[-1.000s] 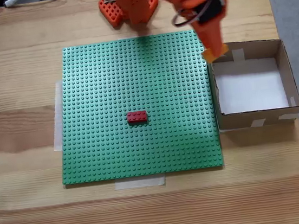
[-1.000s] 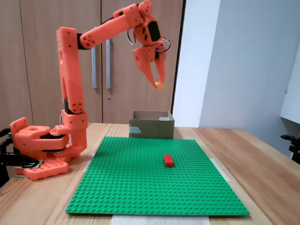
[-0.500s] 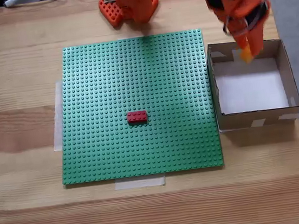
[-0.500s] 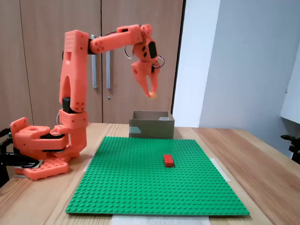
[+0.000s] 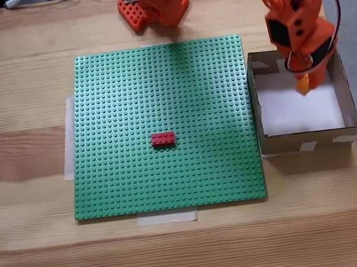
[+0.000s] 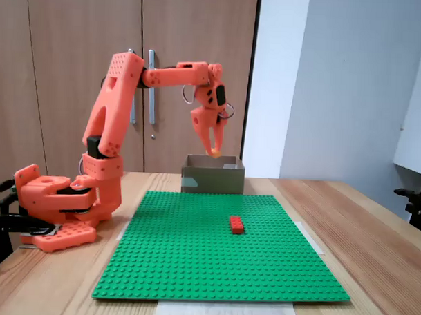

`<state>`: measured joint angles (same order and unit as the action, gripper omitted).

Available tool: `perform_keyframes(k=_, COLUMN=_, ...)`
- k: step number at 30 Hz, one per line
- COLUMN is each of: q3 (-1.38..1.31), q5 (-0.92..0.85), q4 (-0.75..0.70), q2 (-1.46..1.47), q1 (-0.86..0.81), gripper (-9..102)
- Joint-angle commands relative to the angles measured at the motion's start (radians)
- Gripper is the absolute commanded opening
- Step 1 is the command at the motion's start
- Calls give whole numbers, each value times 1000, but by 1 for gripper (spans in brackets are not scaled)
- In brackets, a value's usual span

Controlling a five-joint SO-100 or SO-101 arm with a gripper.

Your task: Pick the yellow lego block and put it in the box.

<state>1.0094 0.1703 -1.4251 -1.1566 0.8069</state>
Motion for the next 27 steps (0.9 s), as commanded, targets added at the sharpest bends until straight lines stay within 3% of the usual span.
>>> perform_keyframes(k=1, q3=-12, q5=11, q4=43, q2=11, q1=6, gripper=0)
perform_keyframes(k=13, q3=9, q5=6, q4=158, q2=192, q1=-17, gripper=0)
perform_keyframes(k=27, q3=9, q5=12, q4=160, q2=199, q1=-8, gripper=6)
